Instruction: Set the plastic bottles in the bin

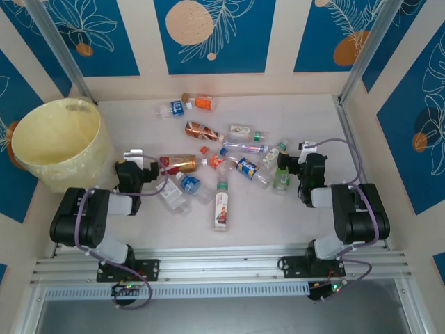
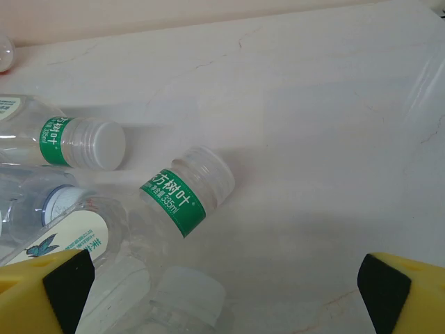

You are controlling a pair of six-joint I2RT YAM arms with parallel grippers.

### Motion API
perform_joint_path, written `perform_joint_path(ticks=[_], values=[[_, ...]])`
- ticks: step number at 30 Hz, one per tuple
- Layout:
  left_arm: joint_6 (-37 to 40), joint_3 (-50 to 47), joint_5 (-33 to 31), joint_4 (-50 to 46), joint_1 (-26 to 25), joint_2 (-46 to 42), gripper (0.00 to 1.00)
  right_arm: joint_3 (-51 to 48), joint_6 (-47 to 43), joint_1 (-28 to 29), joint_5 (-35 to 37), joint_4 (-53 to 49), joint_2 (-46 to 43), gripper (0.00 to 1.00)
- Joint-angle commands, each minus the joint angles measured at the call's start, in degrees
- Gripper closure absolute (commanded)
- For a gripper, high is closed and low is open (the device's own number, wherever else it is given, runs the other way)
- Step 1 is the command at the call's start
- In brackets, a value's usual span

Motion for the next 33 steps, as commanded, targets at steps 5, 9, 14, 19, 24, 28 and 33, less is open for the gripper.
perform_joint_path(ticks=[5, 9, 14, 19, 24, 28, 33], values=[[0.2, 0.9, 0.8, 1.2, -0.3, -0.2, 0.0, -0.5, 0.1, 0.3, 1.4, 1.7, -0.3, 0.0], [1.2, 1.2, 3.2, 0.5, -0.3, -0.1, 0.0, -0.5, 0.1, 0.3, 1.4, 1.7, -0.3, 0.0], [1.1, 1.4, 3.4, 0.2, -0.3, 0.0, 0.0, -0.5, 0.2, 0.3, 1.4, 1.6, -0.3, 0.0], [1.1, 1.4, 3.4, 0.2, -0.2, -0.1, 0.0, -0.4, 0.3, -0.2, 0.4, 1.5, -0.3, 0.0], [1.1, 1.4, 3.4, 0.1, -0.2, -0.1, 0.0, -0.4, 0.5, -0.4, -0.3, 1.4, -0.3, 0.0], [1.2, 1.4, 3.3, 0.2, -0.2, 0.0, 0.0, -0.4, 0.5, -0.4, -0.2, 1.4, -0.3, 0.01], [1.4, 1.1, 3.7, 0.6, -0.3, -0.3, 0.0, -0.7, 0.4, -0.4, 0.0, 2.0, -0.5, 0.0]])
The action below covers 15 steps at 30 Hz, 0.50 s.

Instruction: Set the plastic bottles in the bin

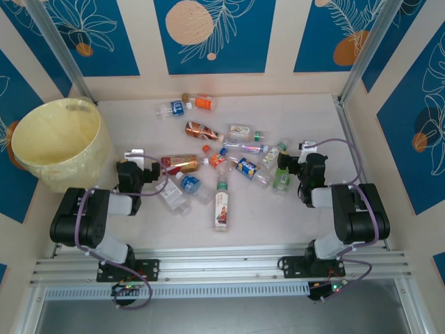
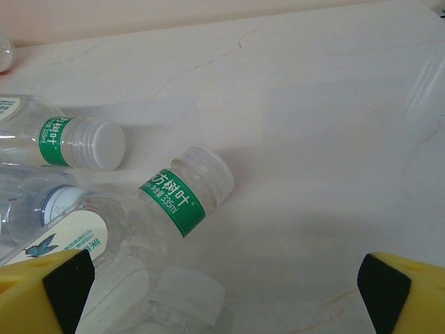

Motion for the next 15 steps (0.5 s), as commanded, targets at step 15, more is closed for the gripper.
perform_joint_path(ticks=[15], values=[[-6.3, 10.0, -11.1, -28.1, -2.6, -15.8, 0.0, 7.3, 10.0, 0.4, 3.6, -33.9, -19.0, 0.01]])
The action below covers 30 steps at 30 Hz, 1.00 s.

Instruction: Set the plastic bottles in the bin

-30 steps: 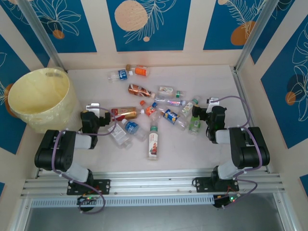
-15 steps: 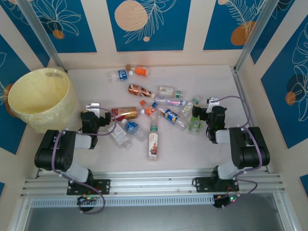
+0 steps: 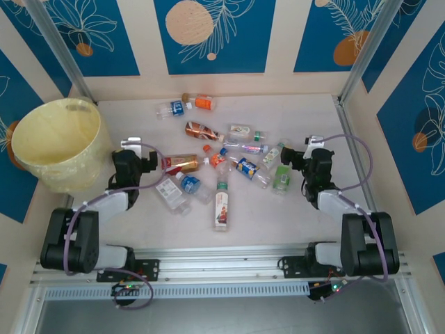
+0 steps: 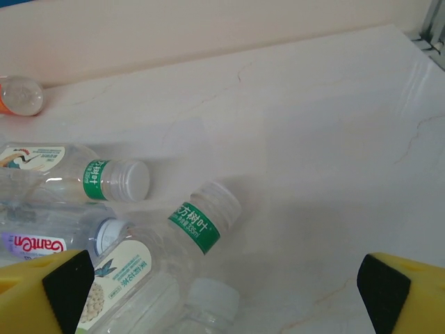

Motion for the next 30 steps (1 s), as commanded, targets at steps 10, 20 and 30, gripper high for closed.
perform_joint_path(ticks=[10, 20, 30], values=[[-27.4, 6.0, -3.9, -29.7, -0.6, -14.7, 0.0, 10.5, 25.1, 1.7, 1.0, -50.6, -12.2, 0.0], [-37.7, 8.7, 2.7, -40.7, -0.3, -18.0, 0.0, 14.2, 26.4, 6.7, 0.7, -59.8, -1.1, 0.02], [-37.1, 7.9, 4.6, -38.3, -0.1, -17.2, 0.0, 16.7, 25.8, 10.5, -0.3, -55.7, 5.4, 0.06]])
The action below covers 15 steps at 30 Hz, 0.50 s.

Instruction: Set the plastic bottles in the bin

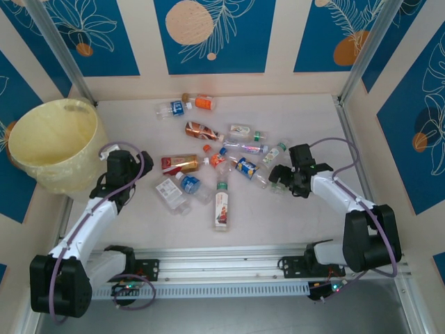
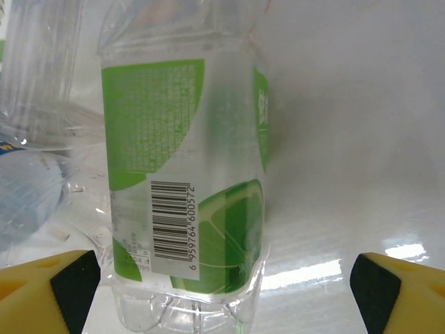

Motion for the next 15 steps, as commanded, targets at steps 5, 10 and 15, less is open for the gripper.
perform_joint_path(ticks=[5, 10, 15], values=[[-0.3, 1.5, 1.7, 0.8, 0.3, 1.0, 0.0, -0.4, -0.6, 0.2, -0.7, 2.7, 1.2, 0.09], [-0.5, 1.5, 2.1, 1.1, 0.4, 2.0, 0.0, 1.1, 1.8, 0.2, 5.5, -0.9, 4.4, 0.19], [0.9, 2.0, 1.7, 0.1, 0.3, 1.9, 0.0, 0.5, 0.0, 0.3, 4.2, 1.2, 5.2, 0.24]])
